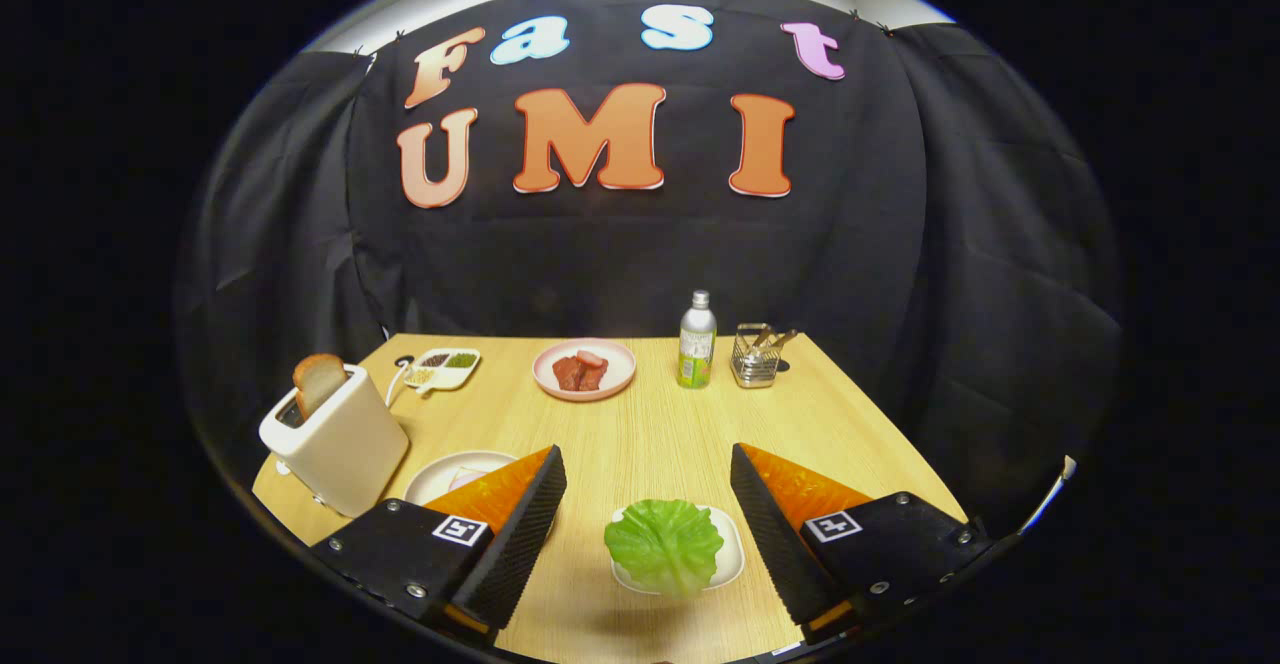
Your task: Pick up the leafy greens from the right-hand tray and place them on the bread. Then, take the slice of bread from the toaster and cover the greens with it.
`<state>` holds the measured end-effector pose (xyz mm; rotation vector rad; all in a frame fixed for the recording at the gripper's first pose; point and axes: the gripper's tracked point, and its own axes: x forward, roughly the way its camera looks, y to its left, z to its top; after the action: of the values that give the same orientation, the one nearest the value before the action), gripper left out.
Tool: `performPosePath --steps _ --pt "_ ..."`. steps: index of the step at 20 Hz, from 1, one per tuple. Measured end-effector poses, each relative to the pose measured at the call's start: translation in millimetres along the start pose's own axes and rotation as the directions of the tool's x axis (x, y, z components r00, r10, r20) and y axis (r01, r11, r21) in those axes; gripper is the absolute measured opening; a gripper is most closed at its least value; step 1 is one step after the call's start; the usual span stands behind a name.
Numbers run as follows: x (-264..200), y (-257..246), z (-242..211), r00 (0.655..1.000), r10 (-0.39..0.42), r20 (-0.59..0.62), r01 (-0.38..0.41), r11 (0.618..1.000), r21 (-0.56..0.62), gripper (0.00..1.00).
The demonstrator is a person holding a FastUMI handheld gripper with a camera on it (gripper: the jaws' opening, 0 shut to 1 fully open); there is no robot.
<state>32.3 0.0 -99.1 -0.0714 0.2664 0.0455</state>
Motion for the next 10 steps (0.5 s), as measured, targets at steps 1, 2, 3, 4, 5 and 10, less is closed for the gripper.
performPosePath --steps 1,2,3,4,5,10 --pt "6.6 -1.2 -8.9 1.000 -0.001 -0.026 0.000 1.000 -0.014 0.99" --pt "13.2 -3.0 -18.5 0.999 -0.003 -0.049 0.002 1.000 -0.023 0.99" --pt "19.4 -5.0 -26.7 0.998 -0.002 -0.069 0.000 1.000 -0.023 0.99" --pt "26.9 -7.5 -35.1 0.996 -0.006 -0.091 0.003 1.000 -0.025 0.99" --pt "33.7 -8.8 -45.5 0.993 -0.006 -0.118 0.002 1.000 -0.029 0.99" --pt "66.2 -16.6 -102.4 0.965 0.008 -0.263 -0.012 1.000 -0.014 1.00"
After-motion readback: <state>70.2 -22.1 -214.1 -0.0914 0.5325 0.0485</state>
